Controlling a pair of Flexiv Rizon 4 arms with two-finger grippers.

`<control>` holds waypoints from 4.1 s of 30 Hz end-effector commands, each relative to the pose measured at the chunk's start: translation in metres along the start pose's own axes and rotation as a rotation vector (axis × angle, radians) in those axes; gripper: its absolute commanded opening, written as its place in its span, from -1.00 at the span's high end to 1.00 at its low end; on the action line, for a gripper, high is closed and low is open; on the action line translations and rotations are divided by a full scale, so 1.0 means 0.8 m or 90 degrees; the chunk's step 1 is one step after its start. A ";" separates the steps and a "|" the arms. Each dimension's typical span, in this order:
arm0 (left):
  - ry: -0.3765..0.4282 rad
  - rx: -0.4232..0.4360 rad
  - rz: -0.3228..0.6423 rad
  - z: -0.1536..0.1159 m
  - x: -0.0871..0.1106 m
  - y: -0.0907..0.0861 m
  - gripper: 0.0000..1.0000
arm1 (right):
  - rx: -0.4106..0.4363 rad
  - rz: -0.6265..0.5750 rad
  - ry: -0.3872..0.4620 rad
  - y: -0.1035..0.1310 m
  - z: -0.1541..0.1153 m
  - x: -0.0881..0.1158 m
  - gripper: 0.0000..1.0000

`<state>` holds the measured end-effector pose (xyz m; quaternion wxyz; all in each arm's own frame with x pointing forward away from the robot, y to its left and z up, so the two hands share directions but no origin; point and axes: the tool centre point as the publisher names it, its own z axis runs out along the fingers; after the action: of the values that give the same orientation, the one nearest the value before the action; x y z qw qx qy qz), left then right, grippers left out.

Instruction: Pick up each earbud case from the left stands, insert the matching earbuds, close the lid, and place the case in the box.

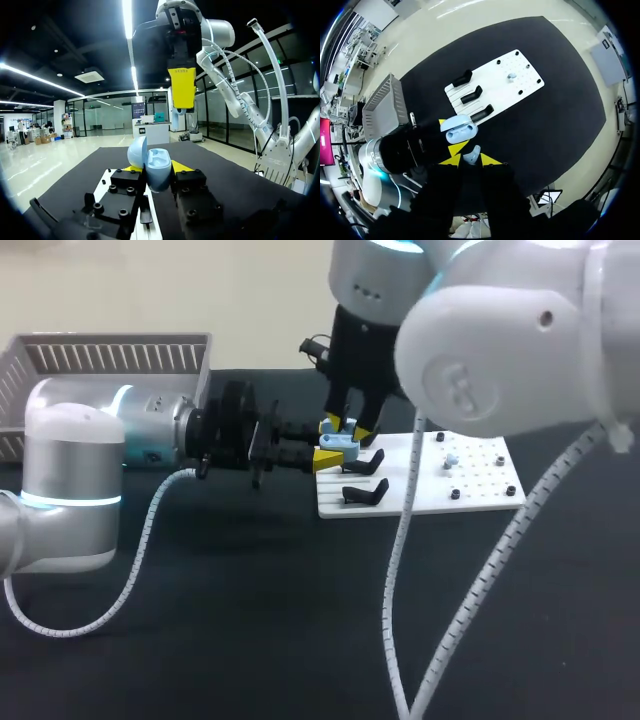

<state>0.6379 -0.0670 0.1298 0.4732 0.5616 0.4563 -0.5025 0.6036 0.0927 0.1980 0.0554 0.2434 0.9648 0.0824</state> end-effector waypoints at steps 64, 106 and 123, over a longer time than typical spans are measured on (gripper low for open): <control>-0.001 -0.004 0.002 0.000 0.001 -0.002 1.00 | -0.031 -0.019 -0.025 -0.009 0.020 -0.006 -1.00; -0.001 -0.004 0.002 0.000 0.001 -0.002 1.00 | -0.032 -0.220 -0.003 -0.152 0.125 -0.153 -0.19; -0.001 -0.004 0.002 0.000 0.001 -0.002 1.00 | -0.043 -0.245 -0.017 -0.158 0.179 -0.177 -0.04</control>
<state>0.6378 -0.0670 0.1297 0.4732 0.5616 0.4563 -0.5025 0.6928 -0.0647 0.0489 0.0791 0.0517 0.9906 0.0991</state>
